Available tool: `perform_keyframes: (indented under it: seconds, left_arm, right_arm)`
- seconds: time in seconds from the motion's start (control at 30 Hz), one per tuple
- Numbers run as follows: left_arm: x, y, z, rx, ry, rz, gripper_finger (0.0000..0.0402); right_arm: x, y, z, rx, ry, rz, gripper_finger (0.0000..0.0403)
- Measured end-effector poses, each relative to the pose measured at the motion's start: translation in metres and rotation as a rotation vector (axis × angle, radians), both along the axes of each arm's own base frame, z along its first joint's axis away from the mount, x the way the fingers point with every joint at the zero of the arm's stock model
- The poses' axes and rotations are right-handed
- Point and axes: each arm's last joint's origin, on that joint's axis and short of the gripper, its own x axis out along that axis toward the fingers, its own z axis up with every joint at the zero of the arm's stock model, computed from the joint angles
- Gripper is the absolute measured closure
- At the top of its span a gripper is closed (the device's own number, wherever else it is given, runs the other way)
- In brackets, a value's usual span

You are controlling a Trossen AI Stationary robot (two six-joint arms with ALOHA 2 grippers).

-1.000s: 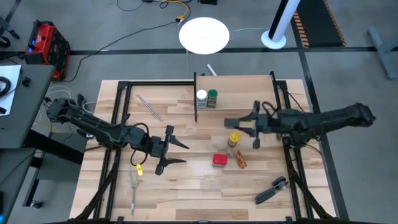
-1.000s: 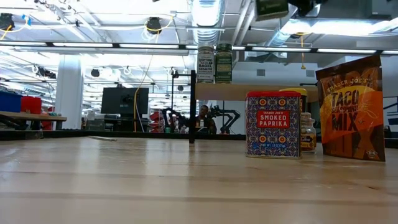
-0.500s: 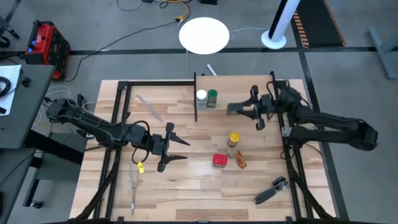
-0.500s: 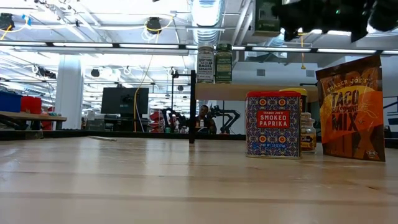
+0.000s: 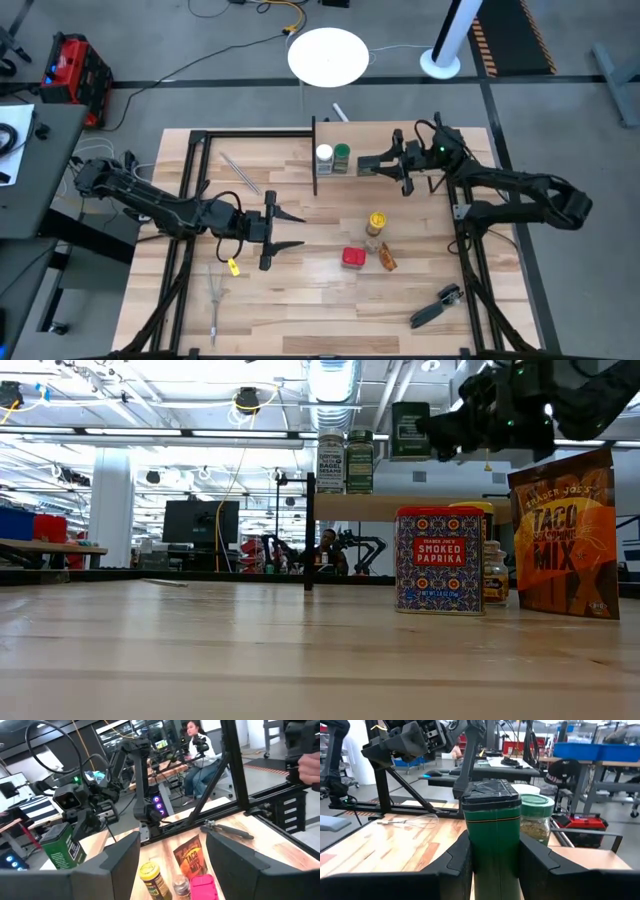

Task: Shelf spices
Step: Put the green seasoning can on the shelf

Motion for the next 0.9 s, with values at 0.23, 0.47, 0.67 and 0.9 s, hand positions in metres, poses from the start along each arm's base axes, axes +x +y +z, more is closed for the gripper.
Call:
perform_keyframes:
  seconds: [0.23,0.47,0.67,0.9]
  left_arm:
    - [0.0,0.0,0.0,-0.003,0.001,0.012,0.0182]
    - [0.002,0.009,0.0,-0.005,0.0,0.052,0.0182]
    - [0.005,0.021,0.0,-0.021,0.0,0.098,0.0182]
    - [0.007,0.03,0.0,-0.03,0.0,0.132,0.0182]
  right_arm:
    - [0.003,-0.017,-0.013,0.005,0.001,0.011,0.0285]
    - [0.006,-0.028,-0.03,0.034,0.04,0.011,0.0285]
    - [0.011,-0.033,-0.039,0.079,0.042,0.016,0.0285]
    - [0.014,-0.037,-0.044,0.102,0.035,-0.001,0.0285]
